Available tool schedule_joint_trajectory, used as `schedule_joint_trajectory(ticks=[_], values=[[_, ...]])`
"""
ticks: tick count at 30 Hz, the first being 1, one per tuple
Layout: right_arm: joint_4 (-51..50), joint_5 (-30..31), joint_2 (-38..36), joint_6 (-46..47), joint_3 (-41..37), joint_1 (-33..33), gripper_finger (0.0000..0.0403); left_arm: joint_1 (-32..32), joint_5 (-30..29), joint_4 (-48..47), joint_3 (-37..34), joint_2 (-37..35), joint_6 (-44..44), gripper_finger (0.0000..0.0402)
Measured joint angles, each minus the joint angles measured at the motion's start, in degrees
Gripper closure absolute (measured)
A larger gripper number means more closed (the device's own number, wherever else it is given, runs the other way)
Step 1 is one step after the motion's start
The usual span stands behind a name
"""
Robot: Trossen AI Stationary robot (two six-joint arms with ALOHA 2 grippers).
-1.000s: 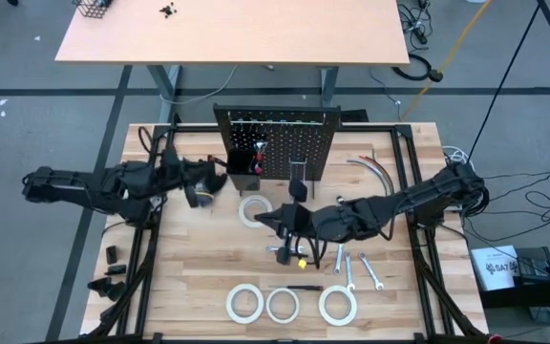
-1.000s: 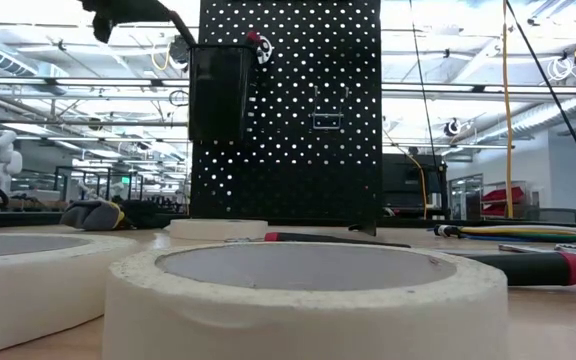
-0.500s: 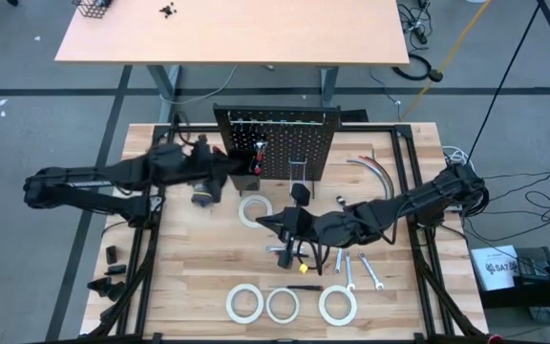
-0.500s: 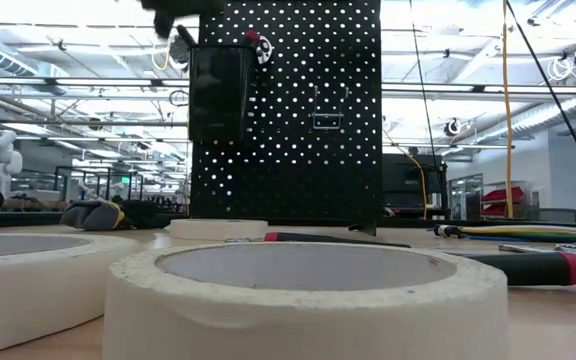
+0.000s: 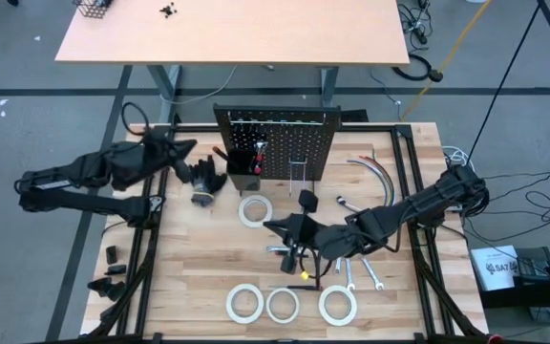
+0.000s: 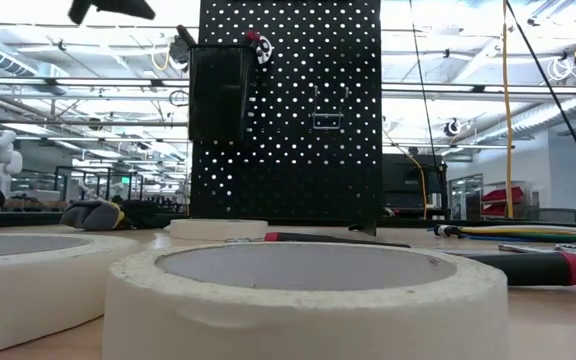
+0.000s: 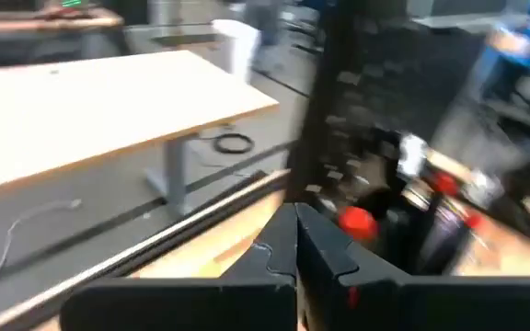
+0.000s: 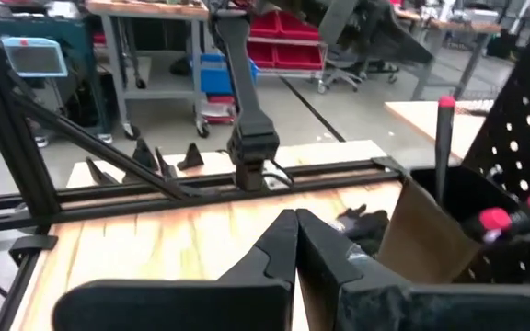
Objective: Hang tools onto peg board
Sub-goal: Put the black nut driver into the black bin on the peg board
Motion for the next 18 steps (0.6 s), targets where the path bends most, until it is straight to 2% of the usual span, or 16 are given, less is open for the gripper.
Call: schedule_joint_trajectory(ticks=[3,10,14,18], values=[[-1.89,0.21,0.00,2.62,0.00,0.05,0.0403,-0.25,-4.11,-0.24,-0.54,1.62,-5.99,0.0401],[-2.03,4.35,0.02,3.70,0.00,-0.10,0.0403,-0.31,-5.07,2.71,-3.93,10.67,-14.81,0.0402],[-2.06,4.37,0.02,3.70,0.00,0.17,0.0403,-1.34,-5.73,11.92,-4.11,14.46,-12.27,0.0402],[-2.07,4.37,0.02,3.69,0.00,0.22,0.0403,-2.16,-1.91,23.70,-4.10,17.29,-5.31,0.0402]])
